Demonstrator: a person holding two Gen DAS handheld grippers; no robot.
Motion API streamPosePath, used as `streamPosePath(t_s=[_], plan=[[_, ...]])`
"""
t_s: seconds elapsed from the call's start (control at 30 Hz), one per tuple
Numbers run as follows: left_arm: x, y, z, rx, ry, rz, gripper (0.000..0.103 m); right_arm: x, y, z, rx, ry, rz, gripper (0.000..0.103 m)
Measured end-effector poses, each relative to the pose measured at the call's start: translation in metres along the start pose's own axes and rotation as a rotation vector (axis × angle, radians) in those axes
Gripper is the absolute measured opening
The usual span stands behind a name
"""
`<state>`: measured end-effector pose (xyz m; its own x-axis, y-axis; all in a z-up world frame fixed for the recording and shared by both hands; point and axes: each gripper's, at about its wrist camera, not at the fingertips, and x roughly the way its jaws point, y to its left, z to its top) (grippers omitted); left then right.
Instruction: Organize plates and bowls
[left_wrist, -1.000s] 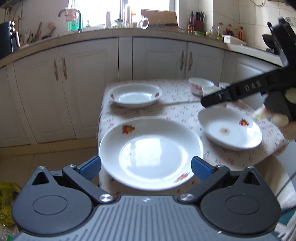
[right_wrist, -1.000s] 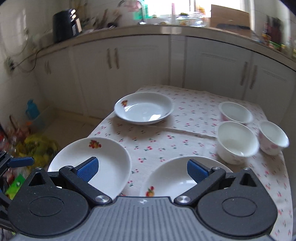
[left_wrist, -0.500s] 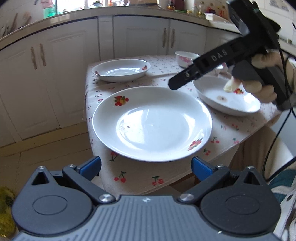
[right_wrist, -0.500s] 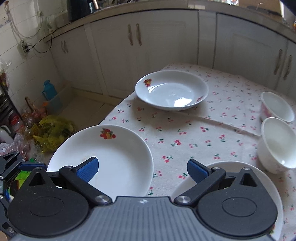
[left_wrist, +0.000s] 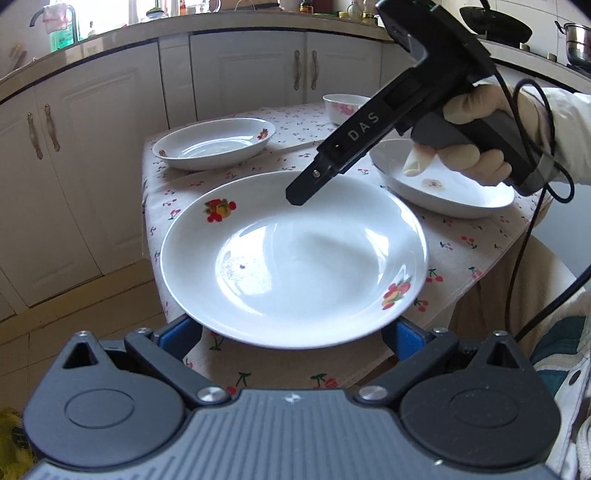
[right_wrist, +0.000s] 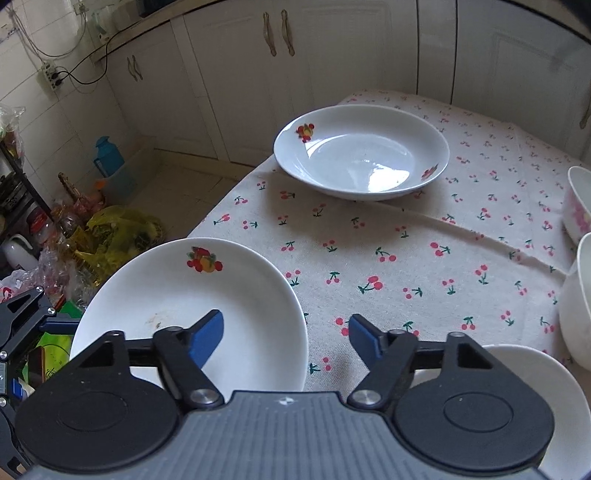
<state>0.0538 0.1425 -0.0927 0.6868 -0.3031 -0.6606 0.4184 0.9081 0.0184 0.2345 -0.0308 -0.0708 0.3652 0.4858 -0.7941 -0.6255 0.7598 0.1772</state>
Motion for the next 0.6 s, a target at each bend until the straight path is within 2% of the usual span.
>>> streamPosePath(t_s=[0.27,0.43,0.6], plan=[[0.005,0.003,0.003,0.007,0.014,-0.008,0.102,0.010,-0.005,0.004,0.013,0.030,0.076,0.059],[0.007,0.003,0.004,0.010,0.021,-0.007,0.102,0.012,-0.008,0.005,0.036,0.039,0.147,0.056],[0.011,0.005,0.009,0.014,0.041,-0.009,0.102,0.010,-0.003,0.005,0.020,0.036,0.130,0.056]])
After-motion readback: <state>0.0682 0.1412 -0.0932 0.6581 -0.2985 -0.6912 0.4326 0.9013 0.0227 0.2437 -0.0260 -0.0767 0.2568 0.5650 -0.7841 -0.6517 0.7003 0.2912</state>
